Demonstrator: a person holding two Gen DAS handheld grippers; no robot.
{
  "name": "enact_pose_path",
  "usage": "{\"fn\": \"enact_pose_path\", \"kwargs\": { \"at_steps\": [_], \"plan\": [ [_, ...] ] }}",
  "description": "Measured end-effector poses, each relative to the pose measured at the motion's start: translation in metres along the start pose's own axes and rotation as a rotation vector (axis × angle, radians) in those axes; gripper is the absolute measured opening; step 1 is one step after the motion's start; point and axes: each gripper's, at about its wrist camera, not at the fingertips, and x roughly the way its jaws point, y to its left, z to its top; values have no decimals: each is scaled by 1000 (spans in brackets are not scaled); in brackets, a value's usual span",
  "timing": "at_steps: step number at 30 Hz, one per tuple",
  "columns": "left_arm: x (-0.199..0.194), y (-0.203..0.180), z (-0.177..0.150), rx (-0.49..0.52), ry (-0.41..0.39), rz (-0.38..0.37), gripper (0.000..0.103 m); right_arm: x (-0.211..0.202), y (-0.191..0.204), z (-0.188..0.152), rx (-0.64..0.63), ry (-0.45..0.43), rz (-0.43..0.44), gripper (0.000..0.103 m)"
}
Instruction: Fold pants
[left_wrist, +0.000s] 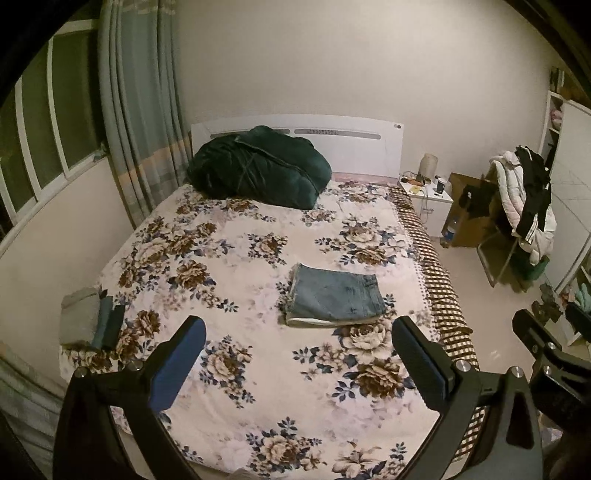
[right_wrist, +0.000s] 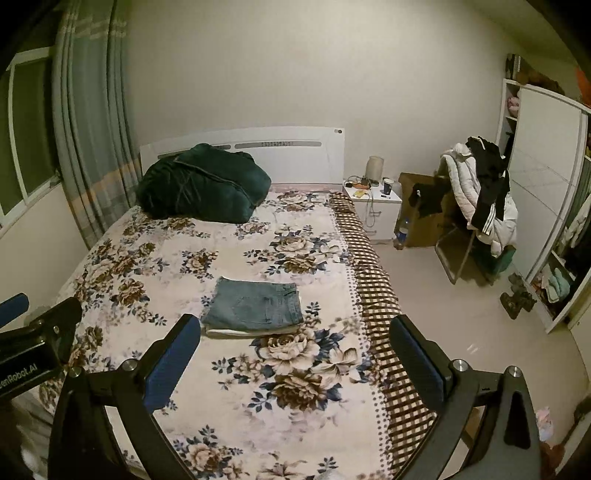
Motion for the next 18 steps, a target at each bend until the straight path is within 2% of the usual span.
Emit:
{"fn": "enact_pose_path", "kwargs": {
  "at_steps": [18],
  "plan": [
    [-11, 3, -3, 5, -2, -6, 103, 0, 1, 11, 2, 8, 14, 103]
  ]
}}
